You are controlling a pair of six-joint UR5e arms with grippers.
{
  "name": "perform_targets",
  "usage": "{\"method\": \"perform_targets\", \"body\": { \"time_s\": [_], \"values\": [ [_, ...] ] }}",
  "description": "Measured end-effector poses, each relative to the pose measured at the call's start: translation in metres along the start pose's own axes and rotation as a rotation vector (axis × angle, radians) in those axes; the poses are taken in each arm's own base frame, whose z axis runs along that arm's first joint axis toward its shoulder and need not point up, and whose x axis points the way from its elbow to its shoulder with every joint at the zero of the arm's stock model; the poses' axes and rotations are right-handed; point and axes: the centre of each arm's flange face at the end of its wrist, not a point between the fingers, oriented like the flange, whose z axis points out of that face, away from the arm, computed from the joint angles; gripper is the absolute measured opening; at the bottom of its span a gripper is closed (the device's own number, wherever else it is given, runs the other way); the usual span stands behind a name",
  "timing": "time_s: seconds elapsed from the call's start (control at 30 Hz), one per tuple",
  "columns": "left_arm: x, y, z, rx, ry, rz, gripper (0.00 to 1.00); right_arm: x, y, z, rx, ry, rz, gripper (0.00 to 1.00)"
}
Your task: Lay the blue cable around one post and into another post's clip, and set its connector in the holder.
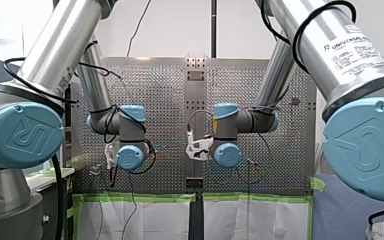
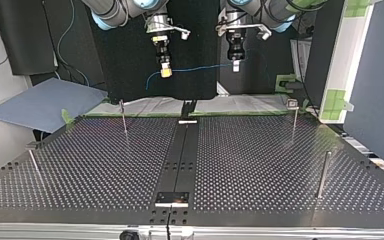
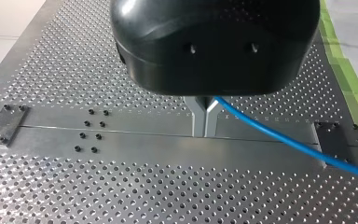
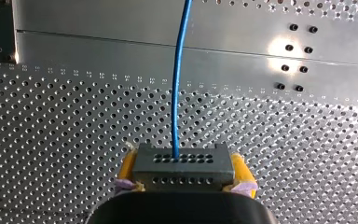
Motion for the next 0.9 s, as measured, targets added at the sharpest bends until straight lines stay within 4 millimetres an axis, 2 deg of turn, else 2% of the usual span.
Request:
{"method": "perform_targets", "body": {
  "time_s": [0.23, 0.57, 0.9],
  "values": [
    [0.000, 0.000, 0.000, 0.000, 0.000, 0.000, 0.00, -0.003, -0.001, 0.000, 0.008, -0.016, -0.002, 0.07],
    [0.000, 0.000, 0.000, 0.000, 0.000, 0.000, 0.00, -0.041, -0.004, -0.010, 0.037, -0.136, -0.029, 0.07],
    [0.000, 0.000, 0.000, 0.000, 0.000, 0.000, 0.00, -0.045, -0.004, -0.012, 0.039, -0.151, -0.033, 0.07]
  ]
}}
